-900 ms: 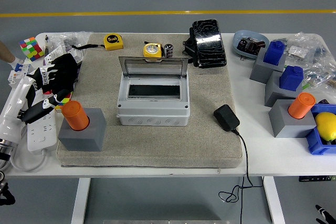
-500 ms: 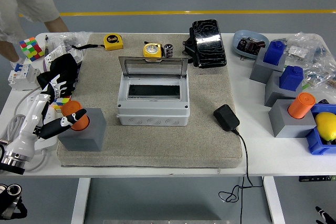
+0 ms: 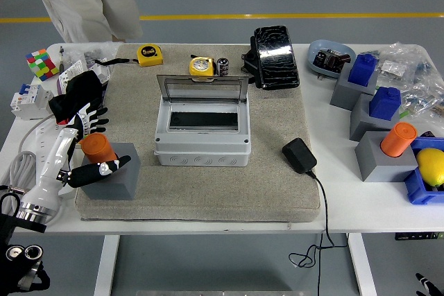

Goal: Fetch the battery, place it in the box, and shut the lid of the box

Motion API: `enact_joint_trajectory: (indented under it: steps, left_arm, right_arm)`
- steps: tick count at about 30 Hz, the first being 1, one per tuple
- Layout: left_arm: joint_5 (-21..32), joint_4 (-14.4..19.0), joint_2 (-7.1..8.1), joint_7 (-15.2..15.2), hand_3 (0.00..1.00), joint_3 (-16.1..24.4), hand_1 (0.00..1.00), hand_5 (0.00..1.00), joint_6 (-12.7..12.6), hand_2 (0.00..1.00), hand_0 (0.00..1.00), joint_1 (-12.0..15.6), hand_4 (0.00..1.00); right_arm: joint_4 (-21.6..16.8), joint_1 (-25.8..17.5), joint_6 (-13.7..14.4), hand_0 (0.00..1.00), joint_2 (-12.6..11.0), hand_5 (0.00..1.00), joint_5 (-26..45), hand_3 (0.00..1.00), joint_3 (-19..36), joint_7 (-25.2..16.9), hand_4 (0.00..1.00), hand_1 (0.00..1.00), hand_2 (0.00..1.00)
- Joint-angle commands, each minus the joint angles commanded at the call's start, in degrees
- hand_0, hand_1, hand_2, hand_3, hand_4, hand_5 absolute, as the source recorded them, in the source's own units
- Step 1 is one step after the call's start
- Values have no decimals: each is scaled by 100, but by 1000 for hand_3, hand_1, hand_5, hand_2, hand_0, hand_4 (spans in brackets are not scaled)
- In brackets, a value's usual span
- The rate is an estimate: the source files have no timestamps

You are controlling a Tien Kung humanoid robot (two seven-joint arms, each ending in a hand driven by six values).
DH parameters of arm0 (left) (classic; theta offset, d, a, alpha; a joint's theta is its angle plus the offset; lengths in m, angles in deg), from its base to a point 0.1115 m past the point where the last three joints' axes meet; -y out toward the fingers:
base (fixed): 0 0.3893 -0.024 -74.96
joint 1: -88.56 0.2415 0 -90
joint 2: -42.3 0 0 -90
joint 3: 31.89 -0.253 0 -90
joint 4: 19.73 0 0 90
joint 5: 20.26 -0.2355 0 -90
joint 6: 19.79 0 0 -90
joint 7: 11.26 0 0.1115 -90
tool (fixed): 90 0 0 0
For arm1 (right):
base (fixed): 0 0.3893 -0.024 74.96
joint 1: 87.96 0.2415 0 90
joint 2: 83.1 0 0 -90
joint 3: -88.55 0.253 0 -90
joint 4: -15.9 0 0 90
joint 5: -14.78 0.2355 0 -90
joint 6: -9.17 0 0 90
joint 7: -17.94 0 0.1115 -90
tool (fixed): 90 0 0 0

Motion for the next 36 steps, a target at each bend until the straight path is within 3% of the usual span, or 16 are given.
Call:
enact_joint_trajectory:
  steps: [4, 5, 10, 11, 16, 17, 22, 23, 28, 29, 34, 35, 36]
  left_arm:
    - [169, -31, -64, 93, 875, -41, 627, 2, 20, 750, 532, -33, 998]
    - [191, -37, -74, 109, 757, -48, 536, 2, 22, 605, 514, -44, 998]
    - [304, -87, -109, 182, 757, -98, 536, 2, 38, 605, 514, -98, 998]
    - [321, -95, -116, 193, 644, -99, 446, 2, 40, 447, 473, -105, 998]
    - [486, -176, -188, 272, 644, -153, 446, 2, 77, 447, 473, -182, 998]
    - [534, -188, -201, 291, 469, -169, 343, 2, 84, 369, 364, -194, 998]
    - [765, -250, -273, 407, 469, -239, 343, 2, 47, 369, 364, -262, 998]
    - [801, -264, -285, 425, 408, -251, 260, 2, 40, 320, 210, -274, 998]
    - [933, -333, -350, 499, 408, -291, 260, 2, 16, 320, 210, -333, 998]
    - [968, -347, -361, 519, 336, -297, 191, 2, 12, 274, 117, -347, 938]
    - [1152, -389, -390, 521, 336, -343, 191, 2, -16, 274, 117, -396, 938]
    - [1184, -389, -395, 521, 284, -345, 137, 2, -27, 243, 103, -406, 853]
    - [1199, -389, -397, 521, 284, -346, 137, 2, -31, 243, 103, -410, 853]
  right_arm:
    - [5, -2, -3, 670, -2, 472, 9, 565, -13, 4, 983, 677, 683]
    - [6, -1, -4, 670, -4, 471, 10, 566, -15, 6, 984, 677, 683]
    - [7, 1, -2, 670, -7, 471, 18, 566, -10, 7, 984, 677, 683]
    - [8, 3, -2, 670, -6, 471, 17, 567, -8, 7, 985, 677, 684]
    - [6, 1, -5, 670, 1, 471, 33, 567, -22, 1, 985, 677, 684]
    - [7, 3, -7, 670, 2, 471, 34, 566, -25, 1, 984, 677, 683]
    - [5, 2, -1, 670, 5, 471, 42, 566, -35, -3, 984, 677, 683]
    - [4, 1, 0, 670, 4, 472, 44, 566, -37, -3, 985, 676, 683]
    - [6, -3, 5, 670, 3, 472, 46, 566, -57, 1, 985, 676, 683]
    - [6, 2, 6, 670, 3, 471, 48, 567, -63, 2, 985, 677, 683]
    - [6, 15, 17, 670, 2, 471, 62, 567, -91, -1, 985, 677, 683]
    - [5, 18, 22, 669, 1, 471, 63, 567, -97, -3, 984, 677, 682]
    - [5, 20, 25, 669, 0, 471, 63, 567, -100, -4, 984, 677, 682]
